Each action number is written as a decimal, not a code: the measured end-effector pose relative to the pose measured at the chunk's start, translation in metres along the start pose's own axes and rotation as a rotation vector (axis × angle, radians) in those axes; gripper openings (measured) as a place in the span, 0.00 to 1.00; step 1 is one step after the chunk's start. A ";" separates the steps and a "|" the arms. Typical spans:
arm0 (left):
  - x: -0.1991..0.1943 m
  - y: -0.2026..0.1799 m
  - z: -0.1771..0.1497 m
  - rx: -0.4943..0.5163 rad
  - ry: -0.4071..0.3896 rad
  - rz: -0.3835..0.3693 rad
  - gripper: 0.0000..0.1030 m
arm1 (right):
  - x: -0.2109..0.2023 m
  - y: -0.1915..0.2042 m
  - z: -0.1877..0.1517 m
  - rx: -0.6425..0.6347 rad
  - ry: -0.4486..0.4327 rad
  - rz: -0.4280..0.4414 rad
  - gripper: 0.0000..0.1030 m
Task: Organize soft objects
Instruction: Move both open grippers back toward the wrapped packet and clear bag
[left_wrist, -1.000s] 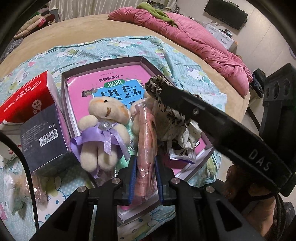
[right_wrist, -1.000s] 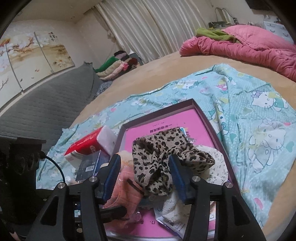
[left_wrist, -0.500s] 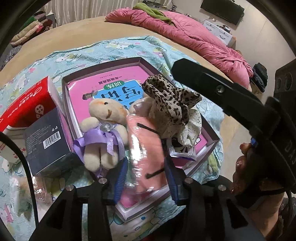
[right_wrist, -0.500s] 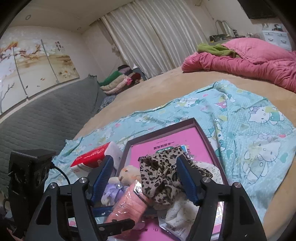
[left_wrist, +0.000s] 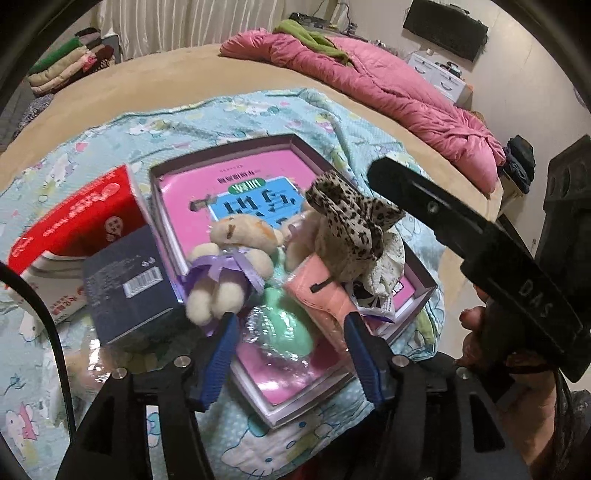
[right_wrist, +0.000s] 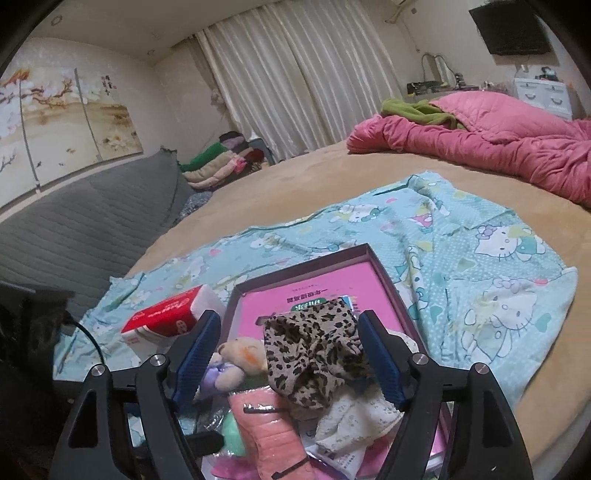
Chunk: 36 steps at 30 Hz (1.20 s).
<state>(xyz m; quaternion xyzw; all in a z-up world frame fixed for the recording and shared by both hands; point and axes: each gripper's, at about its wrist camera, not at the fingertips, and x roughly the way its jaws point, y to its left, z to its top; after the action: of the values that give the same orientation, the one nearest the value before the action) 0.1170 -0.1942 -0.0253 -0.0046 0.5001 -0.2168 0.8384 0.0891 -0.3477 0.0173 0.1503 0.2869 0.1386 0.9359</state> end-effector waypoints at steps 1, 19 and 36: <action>-0.004 0.001 0.000 0.001 -0.008 0.011 0.61 | -0.001 0.001 0.001 -0.001 -0.002 -0.002 0.76; -0.083 0.056 -0.025 -0.066 -0.129 0.181 0.66 | -0.025 0.082 0.017 -0.085 -0.024 0.085 0.81; -0.135 0.146 -0.069 -0.252 -0.179 0.230 0.67 | -0.006 0.182 -0.009 -0.266 0.088 0.165 0.81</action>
<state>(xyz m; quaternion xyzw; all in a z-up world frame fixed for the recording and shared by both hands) 0.0568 0.0019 0.0201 -0.0717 0.4439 -0.0538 0.8916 0.0478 -0.1814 0.0789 0.0420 0.2935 0.2583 0.9194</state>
